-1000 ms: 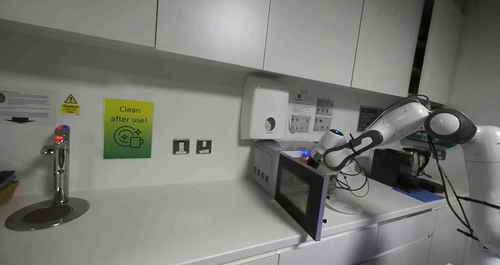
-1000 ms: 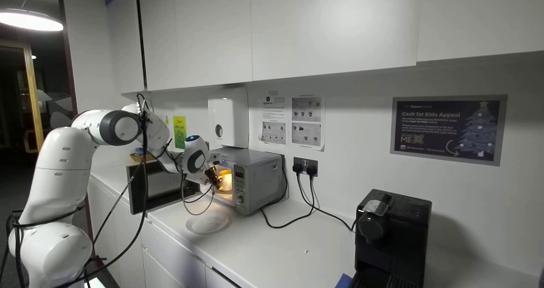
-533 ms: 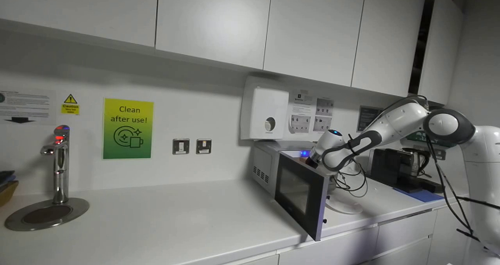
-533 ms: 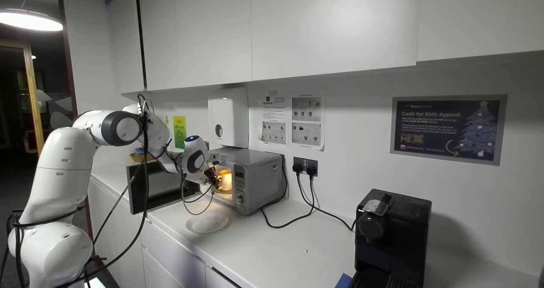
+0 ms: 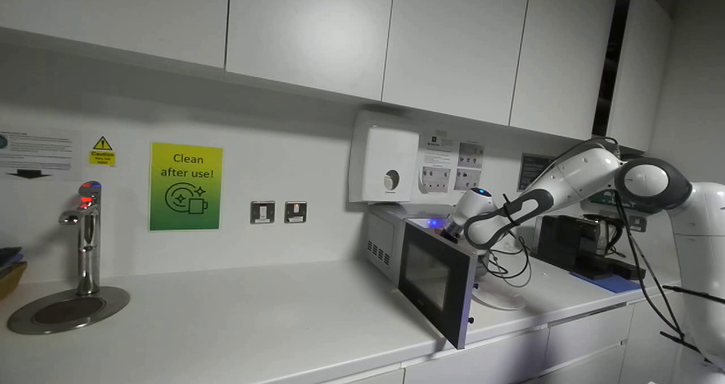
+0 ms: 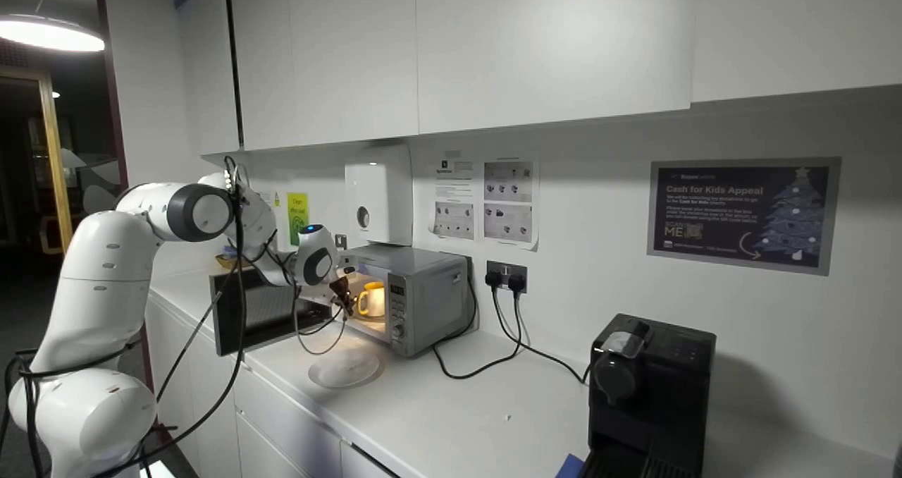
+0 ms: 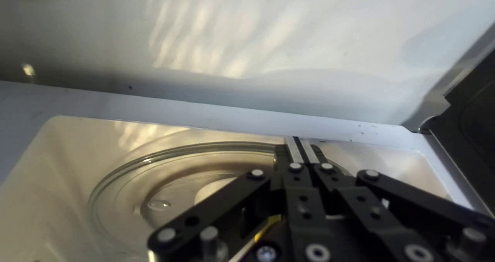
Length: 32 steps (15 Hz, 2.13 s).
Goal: Move the mug to the microwave
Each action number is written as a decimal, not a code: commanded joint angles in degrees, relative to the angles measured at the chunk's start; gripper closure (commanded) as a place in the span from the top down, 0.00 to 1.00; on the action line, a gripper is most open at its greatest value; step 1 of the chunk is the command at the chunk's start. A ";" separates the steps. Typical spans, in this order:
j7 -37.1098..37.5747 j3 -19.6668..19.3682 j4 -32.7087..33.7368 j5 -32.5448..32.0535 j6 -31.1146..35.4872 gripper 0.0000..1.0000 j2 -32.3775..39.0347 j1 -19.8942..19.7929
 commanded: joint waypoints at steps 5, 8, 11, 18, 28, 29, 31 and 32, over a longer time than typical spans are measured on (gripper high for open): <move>1.96 -1.89 1.49 -1.87 -1.28 0.00 -0.88 0.89; 1.71 -2.10 1.54 -1.71 -1.28 0.00 -0.94 0.79; 1.43 -2.25 2.00 -1.65 -0.68 0.00 -0.50 0.59; 1.59 -4.13 3.36 -4.14 0.95 0.00 0.78 0.54; 0.42 -4.67 4.10 -4.61 2.90 0.00 1.92 0.08; 0.25 -4.62 4.11 -4.47 3.26 0.00 2.03 0.02; -0.15 -4.35 3.69 -3.94 3.51 0.00 1.83 -0.10; -0.18 -4.24 3.17 -3.80 3.12 0.00 1.32 -0.02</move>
